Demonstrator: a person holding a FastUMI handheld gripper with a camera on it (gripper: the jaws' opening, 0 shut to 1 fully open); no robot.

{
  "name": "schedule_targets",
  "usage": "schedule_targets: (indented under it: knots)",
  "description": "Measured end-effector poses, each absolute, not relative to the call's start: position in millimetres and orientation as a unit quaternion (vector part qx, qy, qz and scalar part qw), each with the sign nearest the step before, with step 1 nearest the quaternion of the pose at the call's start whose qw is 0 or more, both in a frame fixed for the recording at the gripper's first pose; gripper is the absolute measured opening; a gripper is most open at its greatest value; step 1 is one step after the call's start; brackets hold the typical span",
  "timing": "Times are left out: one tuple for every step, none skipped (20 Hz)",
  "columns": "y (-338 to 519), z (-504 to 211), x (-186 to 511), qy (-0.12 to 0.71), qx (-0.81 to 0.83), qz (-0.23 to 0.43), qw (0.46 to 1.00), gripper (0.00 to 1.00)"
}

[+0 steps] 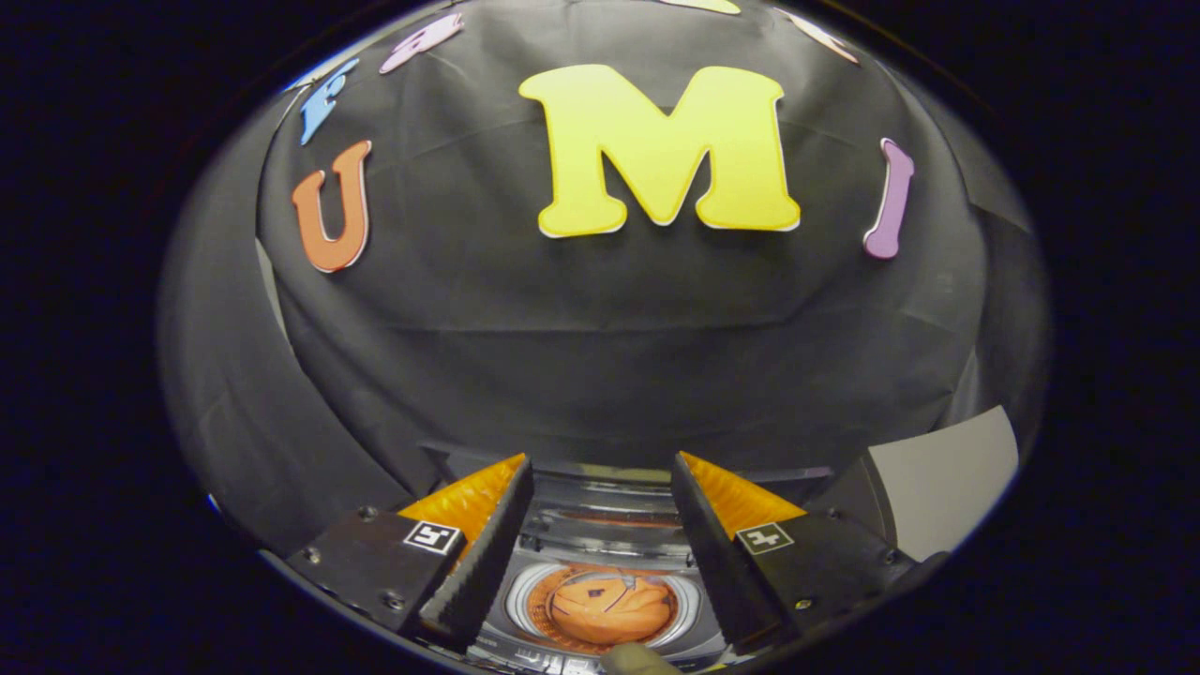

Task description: Put the clothes into the washing machine and then close the washing machine lid.

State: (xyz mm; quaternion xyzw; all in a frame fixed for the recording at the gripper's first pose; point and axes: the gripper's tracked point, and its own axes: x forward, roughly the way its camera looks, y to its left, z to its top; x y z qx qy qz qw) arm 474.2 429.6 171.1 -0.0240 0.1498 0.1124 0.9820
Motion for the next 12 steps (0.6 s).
schedule_targets:
  knots:
    - [430.6, 174.1, 478.3, 0.148, -0.022, 0.109, 0.983, 0.92]
    - [431.0, 176.6, 482.6, 0.148, -0.021, 0.106, 0.983, 0.92]
    - [431.0, 179.0, 487.2, 0.148, -0.021, 0.102, 0.983, 0.92]
    - [431.5, 180.7, 490.2, 0.149, -0.019, 0.100, 0.984, 0.92]
    - [432.9, 179.2, 495.2, 0.150, -0.018, 0.099, 0.984, 0.92]
    - [434.1, 179.6, 499.8, 0.149, -0.018, 0.097, 0.984, 0.92]
    - [434.9, 178.7, 504.3, 0.150, -0.019, 0.096, 0.984, 0.92]
    - [437.2, 177.5, 508.6, 0.151, -0.020, 0.097, 0.983, 0.92]
    - [437.9, 174.6, 511.5, 0.155, -0.020, 0.097, 0.983, 0.92]
    - [438.6, 171.9, 515.1, 0.159, -0.020, 0.095, 0.983, 0.92]
    - [438.8, 170.3, 520.0, 0.162, -0.018, 0.091, 0.982, 0.93]
    - [438.5, 168.3, 525.5, 0.164, -0.017, 0.086, 0.982, 0.93]
